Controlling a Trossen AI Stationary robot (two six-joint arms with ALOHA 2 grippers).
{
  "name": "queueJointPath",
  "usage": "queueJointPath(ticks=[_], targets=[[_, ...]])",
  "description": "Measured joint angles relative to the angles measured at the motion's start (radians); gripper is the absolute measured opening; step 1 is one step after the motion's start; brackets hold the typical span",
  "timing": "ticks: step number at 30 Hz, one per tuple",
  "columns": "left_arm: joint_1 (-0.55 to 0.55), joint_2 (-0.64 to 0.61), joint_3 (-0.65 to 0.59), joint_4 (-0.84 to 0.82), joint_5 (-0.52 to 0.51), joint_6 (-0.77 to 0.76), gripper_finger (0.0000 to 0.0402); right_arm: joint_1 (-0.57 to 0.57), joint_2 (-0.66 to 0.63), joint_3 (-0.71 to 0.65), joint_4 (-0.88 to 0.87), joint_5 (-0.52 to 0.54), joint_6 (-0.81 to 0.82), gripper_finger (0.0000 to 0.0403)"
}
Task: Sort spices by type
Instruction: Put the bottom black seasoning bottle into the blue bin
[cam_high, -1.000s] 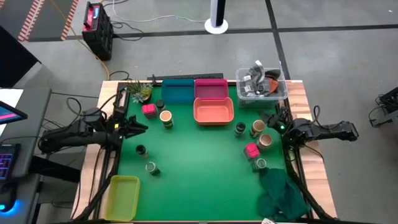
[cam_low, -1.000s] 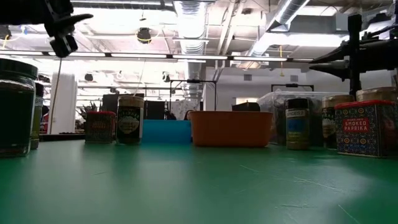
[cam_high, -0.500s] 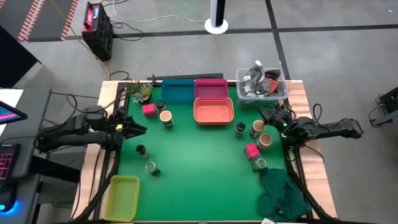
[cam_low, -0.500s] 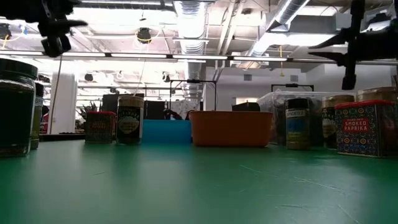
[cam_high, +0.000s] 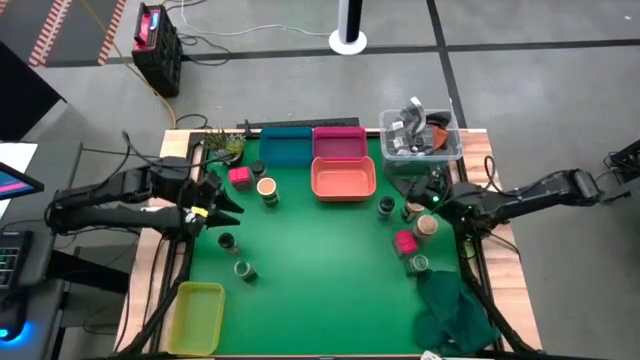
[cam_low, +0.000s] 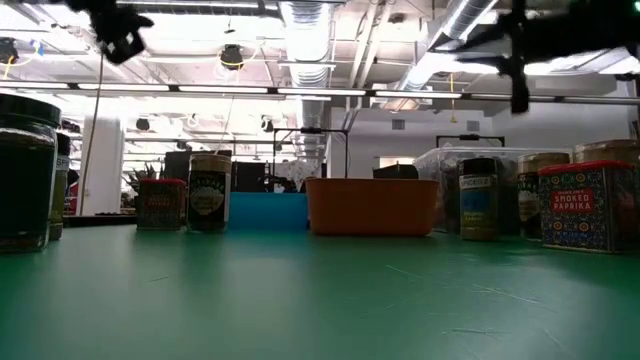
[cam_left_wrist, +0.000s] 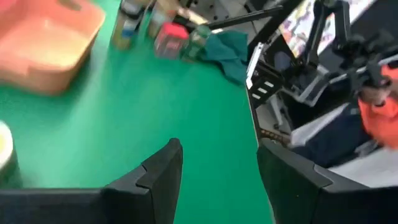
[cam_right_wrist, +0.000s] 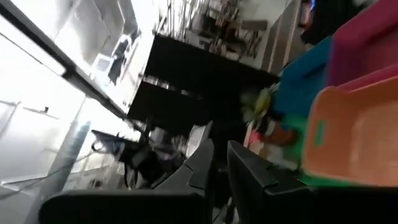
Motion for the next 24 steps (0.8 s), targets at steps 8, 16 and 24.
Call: queueJointPath(ticks=[8,16,24], targets=[[0.002,0.086,0.064,-0.019,0.0,0.039,0.0199,0.031,0.163,0.318,-0.305,-0.064,-0.287,0.007],[0.001,0.113,0.064,-0.017,-0.013,-0.067,0.0199,0.06,0.313,0.557,-0.732,-0.073,-0.31,0.007],[-0.009,0.088,0.064,-0.025,-0.115,-0.154,0.0199,0.104,0.417,0.659,-0.834,-0.163,-0.357,0.007]])
